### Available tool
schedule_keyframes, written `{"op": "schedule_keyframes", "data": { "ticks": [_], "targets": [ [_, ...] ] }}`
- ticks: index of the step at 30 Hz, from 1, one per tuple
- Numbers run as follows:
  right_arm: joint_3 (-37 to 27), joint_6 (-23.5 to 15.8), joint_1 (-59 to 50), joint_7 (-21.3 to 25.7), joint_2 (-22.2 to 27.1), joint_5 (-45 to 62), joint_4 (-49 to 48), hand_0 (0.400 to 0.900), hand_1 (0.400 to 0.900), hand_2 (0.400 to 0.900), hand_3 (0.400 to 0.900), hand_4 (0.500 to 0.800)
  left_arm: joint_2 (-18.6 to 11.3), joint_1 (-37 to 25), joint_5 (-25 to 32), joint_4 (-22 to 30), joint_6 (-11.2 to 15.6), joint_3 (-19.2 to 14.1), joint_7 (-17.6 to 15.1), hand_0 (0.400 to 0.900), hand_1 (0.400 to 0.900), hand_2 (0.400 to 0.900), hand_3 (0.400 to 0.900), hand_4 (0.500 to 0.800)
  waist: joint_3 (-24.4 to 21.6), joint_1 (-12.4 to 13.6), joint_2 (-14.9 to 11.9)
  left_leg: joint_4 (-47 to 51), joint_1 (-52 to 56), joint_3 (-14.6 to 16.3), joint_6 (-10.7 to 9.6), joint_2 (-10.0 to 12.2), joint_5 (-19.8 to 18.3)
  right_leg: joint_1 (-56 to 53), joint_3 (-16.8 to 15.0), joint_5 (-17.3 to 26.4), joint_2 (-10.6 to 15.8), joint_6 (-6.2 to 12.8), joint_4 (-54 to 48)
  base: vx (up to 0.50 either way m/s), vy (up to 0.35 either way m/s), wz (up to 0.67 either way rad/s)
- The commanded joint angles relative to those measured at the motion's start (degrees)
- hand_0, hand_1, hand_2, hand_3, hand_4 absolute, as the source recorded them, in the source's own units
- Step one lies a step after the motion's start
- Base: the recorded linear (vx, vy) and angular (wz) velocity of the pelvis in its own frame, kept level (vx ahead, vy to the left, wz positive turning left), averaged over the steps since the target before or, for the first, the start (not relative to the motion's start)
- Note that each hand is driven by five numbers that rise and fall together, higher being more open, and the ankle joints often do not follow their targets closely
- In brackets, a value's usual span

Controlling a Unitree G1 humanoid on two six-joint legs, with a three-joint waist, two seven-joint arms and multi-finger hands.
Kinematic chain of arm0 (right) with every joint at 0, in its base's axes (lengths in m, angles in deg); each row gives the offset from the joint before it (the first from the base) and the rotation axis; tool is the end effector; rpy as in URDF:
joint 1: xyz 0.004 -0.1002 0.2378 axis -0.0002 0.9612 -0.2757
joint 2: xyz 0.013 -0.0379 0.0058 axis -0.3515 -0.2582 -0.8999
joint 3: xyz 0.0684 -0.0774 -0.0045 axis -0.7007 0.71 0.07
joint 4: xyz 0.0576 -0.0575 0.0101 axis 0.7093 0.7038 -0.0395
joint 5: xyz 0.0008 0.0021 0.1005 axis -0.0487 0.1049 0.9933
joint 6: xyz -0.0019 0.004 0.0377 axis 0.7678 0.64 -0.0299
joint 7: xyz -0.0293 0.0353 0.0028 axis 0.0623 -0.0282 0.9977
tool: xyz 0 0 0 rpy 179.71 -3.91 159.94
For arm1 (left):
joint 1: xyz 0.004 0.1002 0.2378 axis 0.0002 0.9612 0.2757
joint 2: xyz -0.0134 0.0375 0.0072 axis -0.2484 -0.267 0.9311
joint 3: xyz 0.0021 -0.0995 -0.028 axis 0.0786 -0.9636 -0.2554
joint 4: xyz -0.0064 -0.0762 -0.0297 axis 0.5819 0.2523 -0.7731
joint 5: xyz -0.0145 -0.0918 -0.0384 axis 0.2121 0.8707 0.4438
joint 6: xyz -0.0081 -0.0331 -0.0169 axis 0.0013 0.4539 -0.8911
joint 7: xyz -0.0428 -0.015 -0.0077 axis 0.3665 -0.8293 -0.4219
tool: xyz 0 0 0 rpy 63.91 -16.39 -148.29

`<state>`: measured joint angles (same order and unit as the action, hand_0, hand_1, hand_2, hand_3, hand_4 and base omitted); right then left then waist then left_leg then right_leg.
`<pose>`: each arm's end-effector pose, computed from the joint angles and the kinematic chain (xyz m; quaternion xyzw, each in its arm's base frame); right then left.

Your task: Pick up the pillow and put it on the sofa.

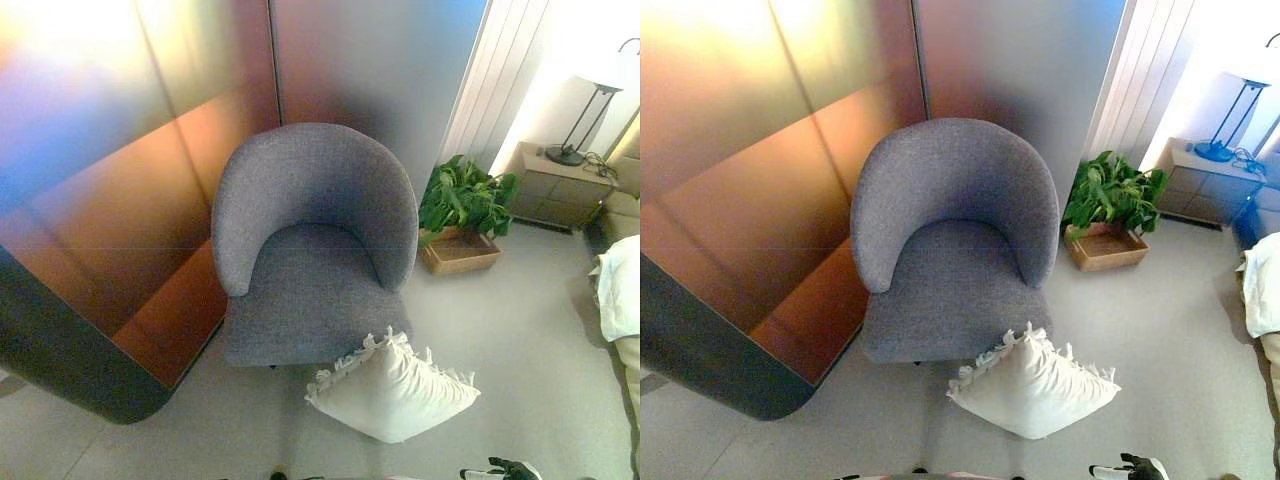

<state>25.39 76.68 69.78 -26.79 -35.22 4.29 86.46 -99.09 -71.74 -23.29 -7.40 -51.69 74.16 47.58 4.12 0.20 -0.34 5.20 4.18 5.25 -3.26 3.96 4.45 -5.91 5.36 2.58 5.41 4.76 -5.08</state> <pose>0.0543 -0.2848 -0.0996 -0.1882 0.5830 -0.1199 0.7812 0.0302 0.2722 -0.1074 -0.0152 0.6050 0.0151 0.7959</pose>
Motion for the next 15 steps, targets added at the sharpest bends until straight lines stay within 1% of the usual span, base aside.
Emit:
{"op": "schedule_keyframes", "data": {
  "ticks": [1, 4, 5, 7, 9, 12, 15],
  "targets": [
    [2.6, -2.7, -5.0, 2.8, 3.3, -1.1, -1.5, 0.9, 0.9, 0.9, 0.9, 0.8, -2.3, -3.1, -0.9, -2.0, 0.3, -1.0, 1.4, 0.9, 0.9, 0.9, 0.9, 0.8, 2.3, -0.4, -2.0, -0.2, 3.7, 0.5, 1.9, -2.4, -6.5, -1.1, 1.2, -0.7, -1.8, 0.88, 0.1, 0.0, 0.0, 0.0],
    [2.6, -3.2, -5.1, 3.5, 3.7, -2.6, -1.5, 0.9, 0.9, 0.9, 0.9, 0.8, -2.5, -3.0, 0.1, -1.8, 0.5, -1.0, 2.0, 0.9, 0.9, 0.9, 0.9, 0.8, 2.3, -0.4, -1.9, -0.2, 3.7, 0.5, 2.0, -2.4, -6.5, -1.1, 1.2, -0.6, -1.7, 0.89, 0.1, 0.0, 0.0, 0.0],
    [2.8, -3.4, -5.0, 4.4, 3.8, -3.5, -1.6, 0.9, 0.9, 0.9, 0.9, 0.8, -2.6, -3.1, -0.1, -1.5, 0.1, -1.1, 2.6, 0.9, 0.9, 0.9, 0.9, 0.8, 2.4, -0.3, -1.9, -0.2, 3.7, 0.5, 2.0, -2.4, -6.5, -1.1, 1.3, -0.6, -1.7, 0.9, 0.1, 0.0, 0.0, 0.0],
    [3.2, -3.6, -5.1, 5.6, 4.2, -5.2, -2.0, 0.9, 0.9, 0.9, 0.9, 0.8, -2.8, -3.1, 0.5, -1.1, 0.0, -0.9, 2.4, 0.9, 0.9, 0.9, 0.9, 0.8, 2.5, -0.3, -1.8, -0.2, 3.7, 0.4, 1.9, -2.4, -6.5, -1.0, 1.3, -0.6, -1.7, 0.98, 0.1, 0.0, 0.0, 0.0],
    [3.8, -3.9, -5.4, 7.0, 4.9, -7.6, -2.6, 0.9, 0.9, 0.9, 0.9, 0.8, -3.0, -3.0, 0.7, -0.7, -0.7, -0.6, 2.6, 0.9, 0.9, 0.9, 0.9, 0.8, 2.8, -0.1, -1.7, -0.2, 3.5, 0.3, 1.9, -2.4, -6.4, -0.9, 1.5, -0.5, -1.6, 1.0, 0.1, 0.0, 0.0, 0.0],
    [4.5, -4.4, -5.8, 9.3, 5.6, -9.6, -3.5, 0.9, 0.9, 0.9, 0.9, 0.8, -3.1, -2.5, 0.8, -0.7, -0.6, -0.3, 2.7, 0.9, 0.9, 0.9, 0.9, 0.8, 3.3, 0.0, -1.5, -0.2, 3.0, 0.2, 1.9, -2.4, -6.2, -0.5, 1.7, -0.4, -1.5, 1.05, 0.1, 0.01, -0.023, 0.04],
    [5.3, -4.5, -6.4, 9.7, 6.5, -10.8, -4.5, 0.9, 0.9, 0.9, 0.9, 0.8, -3.2, -2.3, 0.9, -0.3, -1.1, 0.1, 2.8, 0.9, 0.9, 0.9, 0.9, 0.8, 4.0, 0.2, -1.2, -0.2, 2.0, 0.0, 1.8, -2.4, -5.8, 0.4, 2.0, -0.2, -1.3, 1.09, 0.1, -0.01, -0.024, 0.05]
  ]
}}
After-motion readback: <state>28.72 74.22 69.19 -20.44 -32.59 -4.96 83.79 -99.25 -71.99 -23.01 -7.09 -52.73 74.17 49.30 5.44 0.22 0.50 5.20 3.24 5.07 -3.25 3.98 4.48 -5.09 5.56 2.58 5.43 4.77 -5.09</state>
